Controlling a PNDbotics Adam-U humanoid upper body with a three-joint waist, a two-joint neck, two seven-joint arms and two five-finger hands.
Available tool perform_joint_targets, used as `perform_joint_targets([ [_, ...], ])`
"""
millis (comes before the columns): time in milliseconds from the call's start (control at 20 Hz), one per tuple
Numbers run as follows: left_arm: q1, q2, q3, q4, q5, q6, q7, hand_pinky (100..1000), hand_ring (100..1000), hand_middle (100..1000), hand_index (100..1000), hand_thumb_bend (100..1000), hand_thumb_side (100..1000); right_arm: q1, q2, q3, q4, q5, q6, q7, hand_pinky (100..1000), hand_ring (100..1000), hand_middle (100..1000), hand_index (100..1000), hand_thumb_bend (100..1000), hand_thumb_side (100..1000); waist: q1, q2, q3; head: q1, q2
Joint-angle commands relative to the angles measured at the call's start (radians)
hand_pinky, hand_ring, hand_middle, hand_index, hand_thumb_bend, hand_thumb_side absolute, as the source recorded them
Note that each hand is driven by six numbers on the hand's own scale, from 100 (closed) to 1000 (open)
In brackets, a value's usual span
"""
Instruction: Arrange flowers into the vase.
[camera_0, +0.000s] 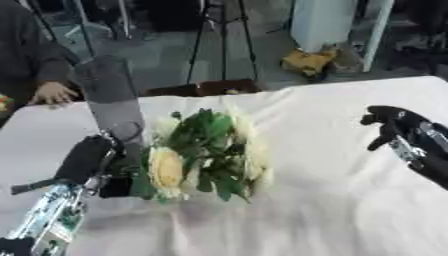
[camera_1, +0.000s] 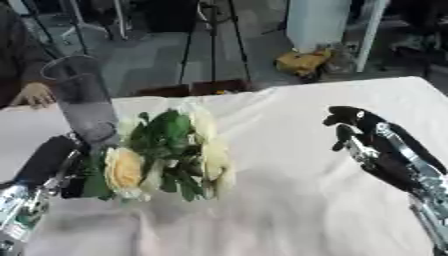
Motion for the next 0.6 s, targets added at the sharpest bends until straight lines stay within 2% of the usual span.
perform_joint_targets([
  [50, -0.050, 0.058, 0.041, -0.075, 0.032, 0.022, -0.053, 100, 100, 100, 100, 769, 673, -0.005, -0.028, -0.014, -0.007, -0.012, -0.003, 0.000, 574, 904, 732, 899, 109, 650, 0.010, -0.031, -0.001, -0.004, -0.012],
  [400, -0.144, 0.085, 0.105, -0.185, 0.095, 0.073, -0.101, 100, 100, 100, 100, 767, 632, -0.002, -0.031, -0.012, -0.003, -0.013, -0.005, 0.001, 574, 903, 733, 899, 113, 650, 0.009, -0.041, -0.013, -0.005, -0.024],
  [600, -0.229, 0.043, 0.151, -0.135, 0.153, 0.122, -0.058, 100, 100, 100, 100, 732, 643, -0.003, -0.033, -0.006, -0.002, -0.015, -0.006, 0.007, 574, 903, 732, 899, 115, 649, 0.011, -0.048, -0.031, 0.003, -0.028],
])
